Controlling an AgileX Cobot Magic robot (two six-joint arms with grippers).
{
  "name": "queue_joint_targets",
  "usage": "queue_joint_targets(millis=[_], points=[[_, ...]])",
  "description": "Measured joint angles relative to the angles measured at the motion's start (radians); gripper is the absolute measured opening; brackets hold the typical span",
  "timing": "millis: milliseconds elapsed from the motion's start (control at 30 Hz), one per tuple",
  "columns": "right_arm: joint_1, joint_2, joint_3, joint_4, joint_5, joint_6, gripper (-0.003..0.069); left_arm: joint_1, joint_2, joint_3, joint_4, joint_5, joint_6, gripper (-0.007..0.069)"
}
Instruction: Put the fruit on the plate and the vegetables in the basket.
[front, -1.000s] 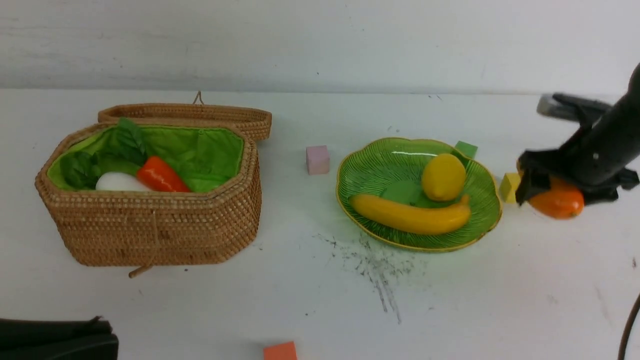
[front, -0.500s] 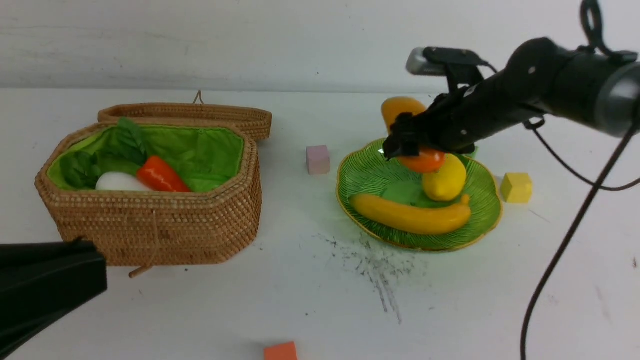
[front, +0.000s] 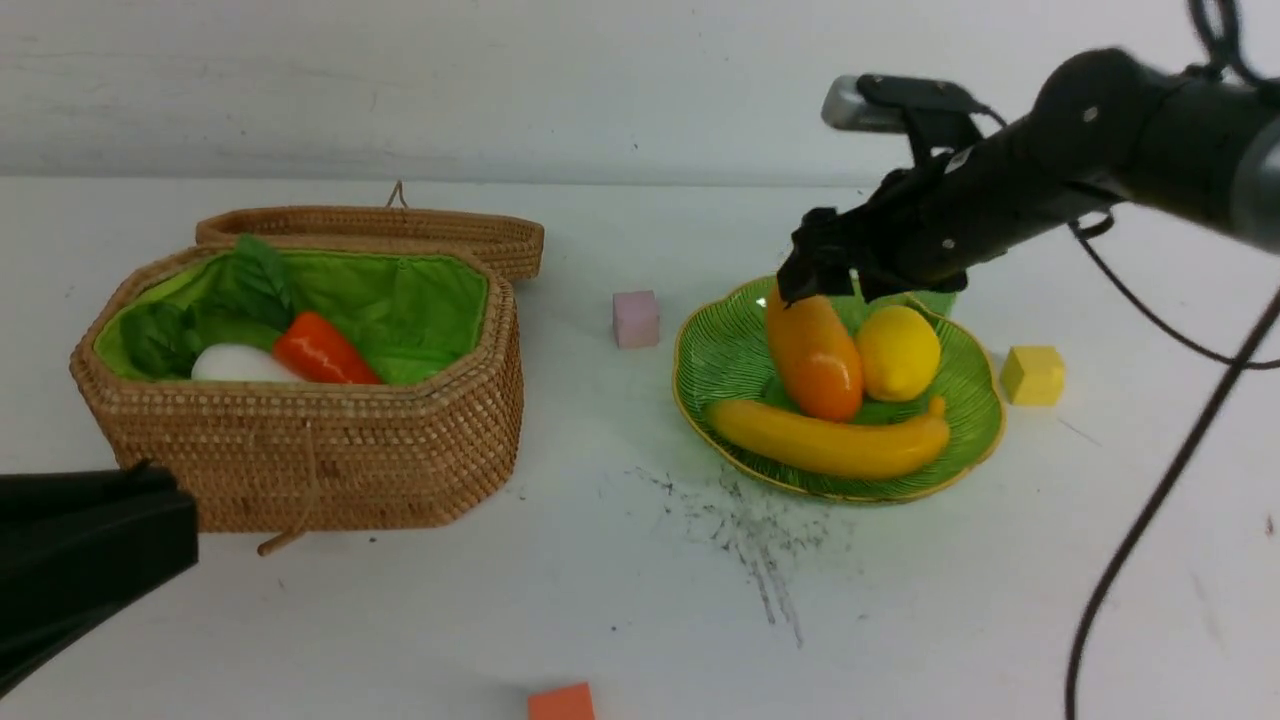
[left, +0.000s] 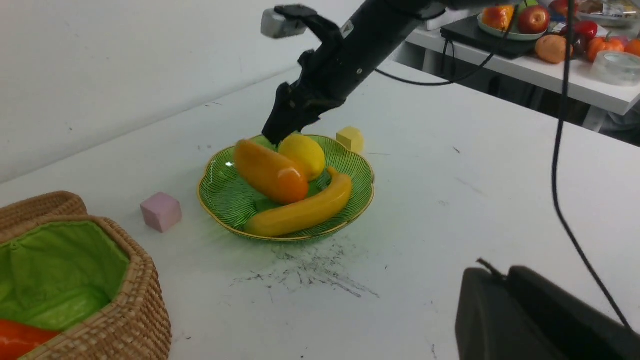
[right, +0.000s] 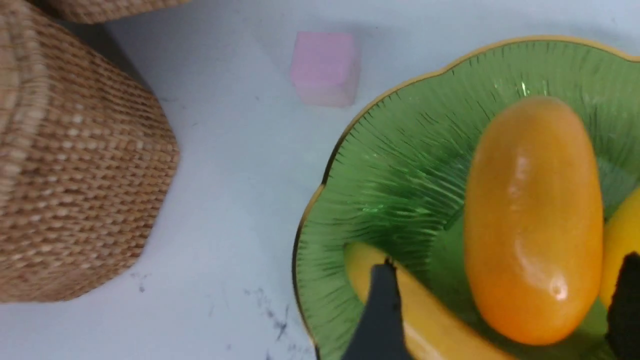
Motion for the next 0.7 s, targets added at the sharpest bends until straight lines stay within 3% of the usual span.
queue_joint_targets(millis=[267,400,700], points=[[-0.041,-0.334,0.004,-0.178,0.48,0.109,0.0141,0.0,0.0,0.0,0.0,0.008,-0.031,0.0038],[-0.041,-0.479,0.058,-0.271,0.524,0.187,0.0038,0.0,0.0,0.0,0.0,0.034,-0.034,0.0038],[-0.042,-0.873,0.401,-0.295,0.541,0.286,0.0017,0.0,0.0,0.0,0.0,0.074,-0.049,0.0039]])
